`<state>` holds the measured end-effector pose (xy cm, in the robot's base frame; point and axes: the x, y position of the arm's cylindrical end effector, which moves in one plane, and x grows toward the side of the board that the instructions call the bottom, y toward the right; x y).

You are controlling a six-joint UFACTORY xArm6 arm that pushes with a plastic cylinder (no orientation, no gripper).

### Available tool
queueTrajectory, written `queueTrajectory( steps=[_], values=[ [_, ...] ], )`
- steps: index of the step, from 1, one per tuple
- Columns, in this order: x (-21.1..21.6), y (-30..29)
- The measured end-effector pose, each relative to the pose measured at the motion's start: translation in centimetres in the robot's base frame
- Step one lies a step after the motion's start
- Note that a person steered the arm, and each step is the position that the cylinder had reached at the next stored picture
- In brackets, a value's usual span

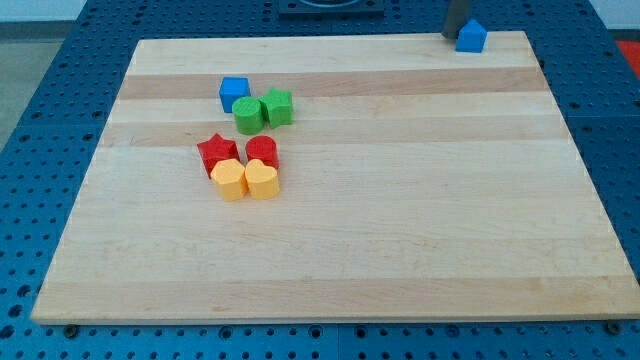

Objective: Slightly touch the blue cube

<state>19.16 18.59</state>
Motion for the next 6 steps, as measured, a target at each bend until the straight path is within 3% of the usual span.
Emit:
queueTrajectory(
  steps=[1,2,3,4,6],
  values=[
    [0.0,-4.1],
    [0.1,-14.9],
    [2.0,-27.0],
    [7.2,-32.8],
    [9.9,-34.6]
  ],
)
